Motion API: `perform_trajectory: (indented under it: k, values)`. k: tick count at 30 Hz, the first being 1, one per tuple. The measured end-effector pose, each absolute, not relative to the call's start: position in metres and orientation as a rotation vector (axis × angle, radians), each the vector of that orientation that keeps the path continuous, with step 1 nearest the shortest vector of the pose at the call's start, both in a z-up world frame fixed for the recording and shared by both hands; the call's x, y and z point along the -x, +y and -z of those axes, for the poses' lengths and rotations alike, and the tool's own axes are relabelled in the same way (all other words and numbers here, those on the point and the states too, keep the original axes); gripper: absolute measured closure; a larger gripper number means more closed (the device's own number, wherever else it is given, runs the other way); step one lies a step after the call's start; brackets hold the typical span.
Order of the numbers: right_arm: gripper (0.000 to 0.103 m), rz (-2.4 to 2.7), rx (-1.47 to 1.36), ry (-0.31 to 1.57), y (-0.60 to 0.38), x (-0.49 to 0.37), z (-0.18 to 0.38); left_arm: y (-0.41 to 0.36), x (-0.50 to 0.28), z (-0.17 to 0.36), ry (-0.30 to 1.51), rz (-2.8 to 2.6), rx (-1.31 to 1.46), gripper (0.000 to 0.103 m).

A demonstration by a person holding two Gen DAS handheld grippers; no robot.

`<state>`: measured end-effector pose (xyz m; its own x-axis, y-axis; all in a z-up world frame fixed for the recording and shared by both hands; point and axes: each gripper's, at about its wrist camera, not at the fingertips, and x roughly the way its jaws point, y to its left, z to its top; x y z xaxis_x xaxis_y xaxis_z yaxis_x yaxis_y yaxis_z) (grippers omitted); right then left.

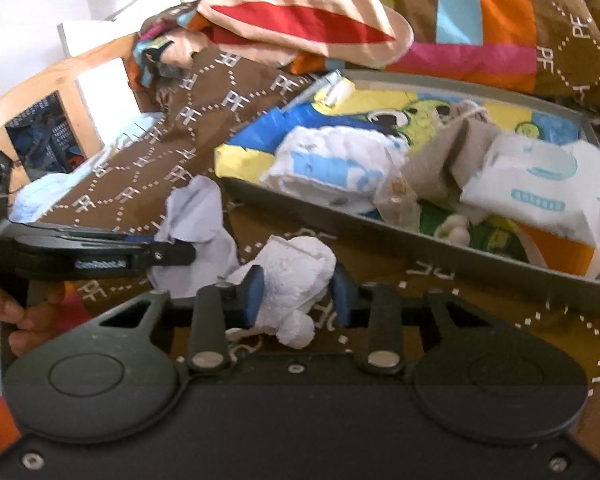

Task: Organize soft objects
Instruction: 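Grasp the grey cloth with the left gripper while the right gripper grasps the small white cloth, then lift the grey cloth over the tray with the left gripper while the right gripper carries the white cloth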

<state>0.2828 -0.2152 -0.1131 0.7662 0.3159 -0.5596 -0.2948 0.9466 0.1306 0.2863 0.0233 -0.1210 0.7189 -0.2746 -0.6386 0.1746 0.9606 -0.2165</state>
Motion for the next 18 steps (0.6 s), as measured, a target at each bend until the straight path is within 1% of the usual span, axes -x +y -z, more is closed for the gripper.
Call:
perform_trajectory:
  k: [3, 5, 7, 9, 14, 18]
  values:
    - [0.085, -0.367, -0.049, 0.605, -0.214, -0.281, 0.107, 0.022, -0.285, 0.12, 0.724, 0.249, 0.138, 0.089]
    - [0.087, -0.413, -0.073, 0.621, -0.212, -0.281, 0.105, 0.021, -0.284, 0.12, 0.724, 0.248, 0.135, 0.089]
    - [0.088, -0.43, -0.036, 0.629, -0.203, -0.279, 0.107, 0.021, -0.284, 0.12, 0.723, 0.248, 0.135, 0.089]
    - [0.091, -0.44, -0.017, 0.623, -0.196, -0.276, 0.108, 0.021, -0.284, 0.12, 0.724, 0.249, 0.137, 0.09]
    - [0.094, -0.439, -0.013, 0.595, -0.19, -0.27, 0.104, 0.018, -0.282, 0.119, 0.72, 0.254, 0.117, 0.097]
    - [0.096, -0.433, -0.005, 0.554, -0.192, -0.264, 0.096, 0.015, -0.276, 0.111, 0.694, 0.231, 0.1, 0.099]
